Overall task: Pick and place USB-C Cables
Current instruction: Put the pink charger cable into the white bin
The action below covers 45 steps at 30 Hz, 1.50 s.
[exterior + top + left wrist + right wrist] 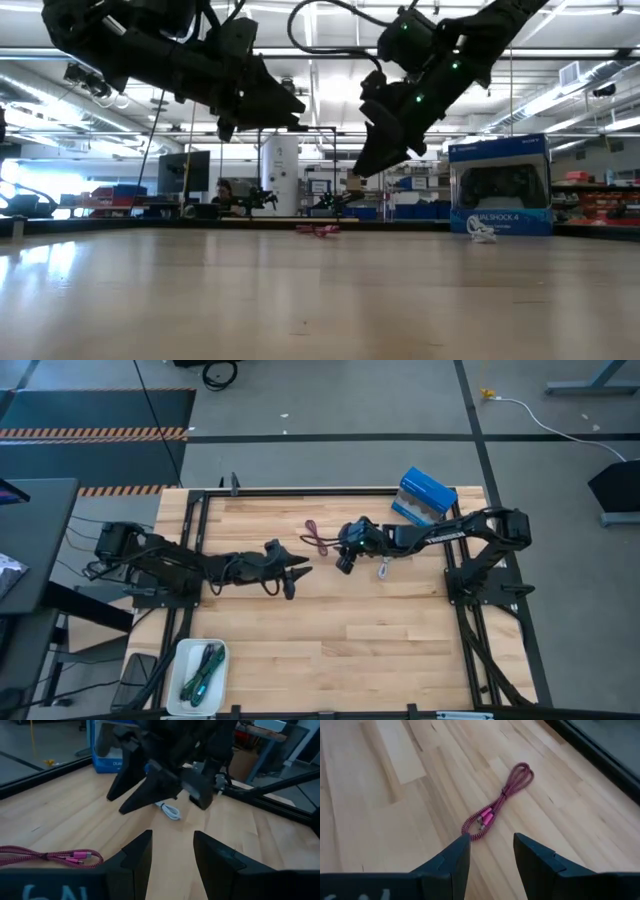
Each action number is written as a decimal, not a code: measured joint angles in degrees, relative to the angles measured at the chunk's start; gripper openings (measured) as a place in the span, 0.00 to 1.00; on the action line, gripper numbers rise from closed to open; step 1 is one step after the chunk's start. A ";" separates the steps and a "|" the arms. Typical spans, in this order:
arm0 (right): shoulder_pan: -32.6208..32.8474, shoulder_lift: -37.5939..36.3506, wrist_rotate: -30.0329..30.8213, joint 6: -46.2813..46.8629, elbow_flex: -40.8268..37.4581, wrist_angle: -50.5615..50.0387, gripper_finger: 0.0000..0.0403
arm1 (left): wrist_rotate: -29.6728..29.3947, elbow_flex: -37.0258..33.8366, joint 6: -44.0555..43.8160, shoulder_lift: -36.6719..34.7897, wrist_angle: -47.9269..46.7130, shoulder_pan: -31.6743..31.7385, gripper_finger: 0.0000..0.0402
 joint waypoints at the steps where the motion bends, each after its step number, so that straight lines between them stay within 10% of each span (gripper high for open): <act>1: 0.00 0.66 -0.05 0.02 -0.02 -0.06 0.39 | 0.02 0.00 -0.02 0.00 -0.04 -0.02 0.38; 24: -0.04 18.74 -2.83 0.14 8.94 8.64 0.39 | 4.96 0.00 -1.42 0.00 0.61 -0.11 0.38; 45: -1.18 19.65 3.60 1.31 9.12 5.32 0.39 | 11.76 0.00 2.69 -0.04 0.66 -0.28 0.38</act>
